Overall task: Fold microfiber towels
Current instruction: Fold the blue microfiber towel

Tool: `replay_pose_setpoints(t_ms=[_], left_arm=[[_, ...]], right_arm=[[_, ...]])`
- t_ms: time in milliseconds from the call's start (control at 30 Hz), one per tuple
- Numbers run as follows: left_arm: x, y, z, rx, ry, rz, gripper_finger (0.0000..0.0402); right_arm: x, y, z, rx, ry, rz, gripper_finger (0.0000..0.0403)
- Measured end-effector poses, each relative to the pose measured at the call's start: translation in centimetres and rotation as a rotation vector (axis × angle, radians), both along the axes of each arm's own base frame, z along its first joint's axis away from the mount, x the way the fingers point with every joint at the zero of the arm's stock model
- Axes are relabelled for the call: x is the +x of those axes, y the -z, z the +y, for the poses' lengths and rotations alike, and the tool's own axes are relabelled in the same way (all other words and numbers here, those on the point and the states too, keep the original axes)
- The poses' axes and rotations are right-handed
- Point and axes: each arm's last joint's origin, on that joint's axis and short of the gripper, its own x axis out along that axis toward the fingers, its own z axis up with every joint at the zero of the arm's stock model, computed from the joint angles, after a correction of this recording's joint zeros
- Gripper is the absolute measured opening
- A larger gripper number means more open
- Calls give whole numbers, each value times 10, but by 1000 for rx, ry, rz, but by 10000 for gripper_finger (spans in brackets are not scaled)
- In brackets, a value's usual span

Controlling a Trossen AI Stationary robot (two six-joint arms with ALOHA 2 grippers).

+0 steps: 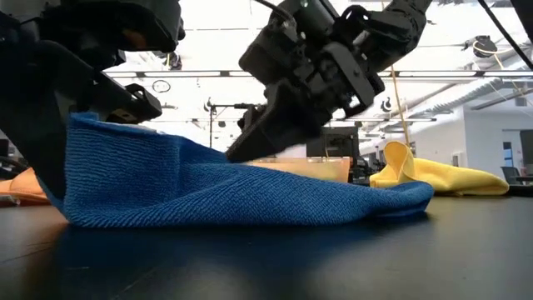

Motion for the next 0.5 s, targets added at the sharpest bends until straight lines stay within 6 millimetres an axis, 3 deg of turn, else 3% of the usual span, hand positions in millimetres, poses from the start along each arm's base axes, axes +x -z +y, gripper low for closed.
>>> replay_pose_setpoints(t_ms=[200, 400, 500], left_arm=[[0, 0, 0, 2, 5, 1, 9], [3, -17, 1, 77, -22, 34, 5], [6, -36, 3, 189, -46, 46, 5]], right_arm=[[-1, 6, 0, -25, -20, 14, 108], [-4, -1, 0, -61, -49, 6, 20], [-9, -16, -1, -72, -51, 13, 9]])
